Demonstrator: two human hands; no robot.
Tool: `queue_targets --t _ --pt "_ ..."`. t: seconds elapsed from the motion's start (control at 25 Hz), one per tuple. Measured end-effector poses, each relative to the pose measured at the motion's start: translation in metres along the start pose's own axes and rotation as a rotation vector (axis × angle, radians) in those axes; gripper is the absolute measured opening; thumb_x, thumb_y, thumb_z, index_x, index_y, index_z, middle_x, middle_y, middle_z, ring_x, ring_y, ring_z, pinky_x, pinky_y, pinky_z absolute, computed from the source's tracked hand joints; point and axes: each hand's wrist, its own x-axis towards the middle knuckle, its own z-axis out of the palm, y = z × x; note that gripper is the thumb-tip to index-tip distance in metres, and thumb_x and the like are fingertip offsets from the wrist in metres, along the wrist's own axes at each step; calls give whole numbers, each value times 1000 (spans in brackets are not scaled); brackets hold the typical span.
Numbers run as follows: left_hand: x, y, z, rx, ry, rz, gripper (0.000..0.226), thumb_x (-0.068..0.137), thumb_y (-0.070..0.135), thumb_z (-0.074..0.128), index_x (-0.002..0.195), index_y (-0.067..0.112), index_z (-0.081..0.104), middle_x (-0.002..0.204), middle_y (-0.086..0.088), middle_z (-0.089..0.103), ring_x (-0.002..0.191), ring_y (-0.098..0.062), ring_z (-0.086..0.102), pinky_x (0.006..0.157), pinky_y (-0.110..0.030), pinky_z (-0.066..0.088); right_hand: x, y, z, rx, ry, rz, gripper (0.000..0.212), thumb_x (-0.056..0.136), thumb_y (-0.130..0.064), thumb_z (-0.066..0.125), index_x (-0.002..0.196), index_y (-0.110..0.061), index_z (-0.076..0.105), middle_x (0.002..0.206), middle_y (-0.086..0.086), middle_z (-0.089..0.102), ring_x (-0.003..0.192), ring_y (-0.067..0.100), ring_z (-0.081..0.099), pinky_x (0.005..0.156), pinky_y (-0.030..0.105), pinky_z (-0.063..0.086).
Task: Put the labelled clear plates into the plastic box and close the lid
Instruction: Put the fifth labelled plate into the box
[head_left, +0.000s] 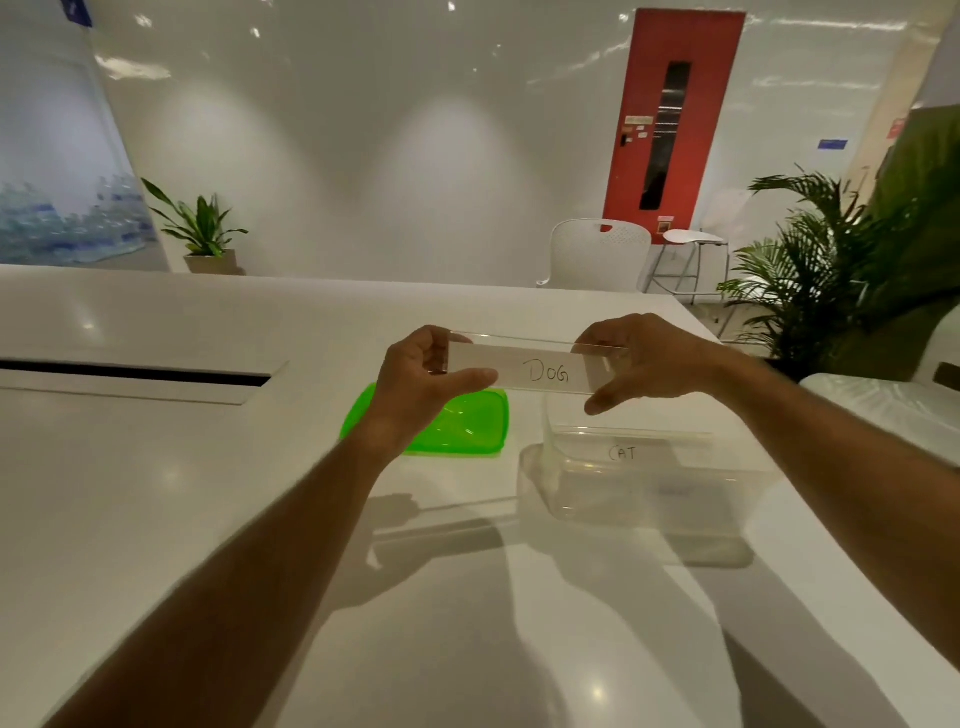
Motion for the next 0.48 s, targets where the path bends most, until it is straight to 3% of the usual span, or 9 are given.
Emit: queue_targets --t 0.16,0.28,0.4,0.48 --pt "15 9 39 244 -163 -36 42 61 18 95 93 15 67 91 2 75 83 -15 73 76 -25 59 -29 34 -18 -86 -47 88 64 55 -34 94 112 -28 66 105 -8 72 92 20 69 74 32 61" --pt "22 14 66 424 -269 -12 51 60 27 95 102 15 70 101 1 77 88 -16 73 78 -25 57 -44 56 -24 -159 -79 135 69 53 -39 94 114 -29 65 110 -6 72 97 19 68 83 36 59" --pt "27 18 88 623 -390 38 57 61 33 94 113 18 74 108 4 75 94 -13 69 86 -25 54 -56 71 -27 -191 -122 167 68 54 -37 94 115 -28 65 110 -8 71 96 14 66 80 27 56" --pt "29 18 99 783 -469 67 56 62 38 92 113 20 74 106 7 68 96 -13 63 81 -23 48 -59 79 -23 -246 -153 186 69 54 -39 93 116 -28 65 110 -9 71 97 14 65 82 29 55"
